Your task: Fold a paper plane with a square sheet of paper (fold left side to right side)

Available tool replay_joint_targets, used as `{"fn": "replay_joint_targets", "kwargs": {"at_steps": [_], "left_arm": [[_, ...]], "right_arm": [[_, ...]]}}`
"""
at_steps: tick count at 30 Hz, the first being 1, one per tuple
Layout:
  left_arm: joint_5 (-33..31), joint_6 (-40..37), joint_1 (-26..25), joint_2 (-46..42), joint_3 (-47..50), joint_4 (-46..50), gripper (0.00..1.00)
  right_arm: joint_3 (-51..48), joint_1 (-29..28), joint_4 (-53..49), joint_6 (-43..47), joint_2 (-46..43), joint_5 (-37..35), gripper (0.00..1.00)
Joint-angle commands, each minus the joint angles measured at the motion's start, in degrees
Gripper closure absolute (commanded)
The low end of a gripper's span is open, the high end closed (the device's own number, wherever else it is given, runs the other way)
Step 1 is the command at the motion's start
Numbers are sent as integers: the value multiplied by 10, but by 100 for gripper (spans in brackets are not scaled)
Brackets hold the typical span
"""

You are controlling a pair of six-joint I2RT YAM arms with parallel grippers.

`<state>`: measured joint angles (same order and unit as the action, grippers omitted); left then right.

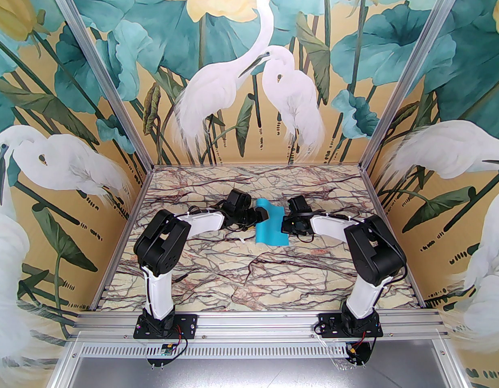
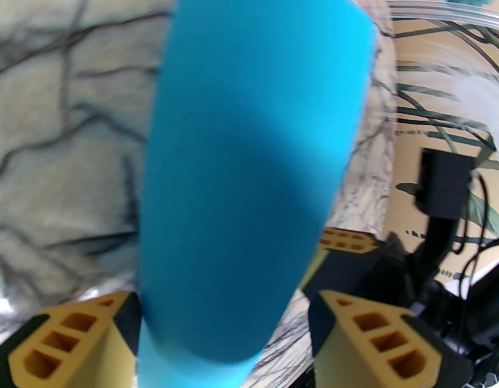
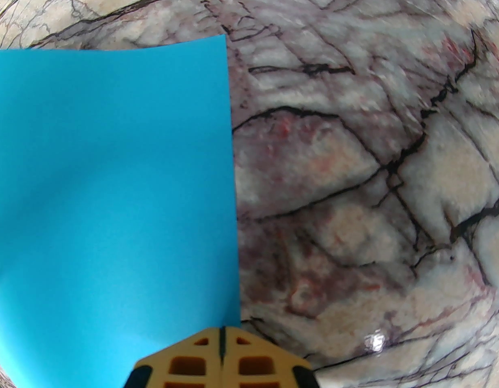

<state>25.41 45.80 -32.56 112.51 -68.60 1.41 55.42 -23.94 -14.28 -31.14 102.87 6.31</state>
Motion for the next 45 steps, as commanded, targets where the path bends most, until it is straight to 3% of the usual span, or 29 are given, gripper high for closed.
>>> {"fn": "replay_joint_targets", "kwargs": {"at_steps": [1, 17, 24, 38, 45], "left_arm": [[27, 10, 11, 11, -4, -47, 27], [69, -4, 38, 89, -73, -82, 26], [96, -8, 41, 40, -21, -86, 26], [146, 63, 38, -52, 117, -163, 26], [109, 41, 39, -71, 125, -134, 25]], "right_arm": [[-18, -1, -25, -9, 1, 14, 100], [-18, -1, -27, -12, 1, 15, 100], [-15, -1, -31, -14, 1, 10, 100], [-9, 0, -39, -12, 2, 5, 100], [-11, -1, -38, -13, -1, 7, 100]]}}
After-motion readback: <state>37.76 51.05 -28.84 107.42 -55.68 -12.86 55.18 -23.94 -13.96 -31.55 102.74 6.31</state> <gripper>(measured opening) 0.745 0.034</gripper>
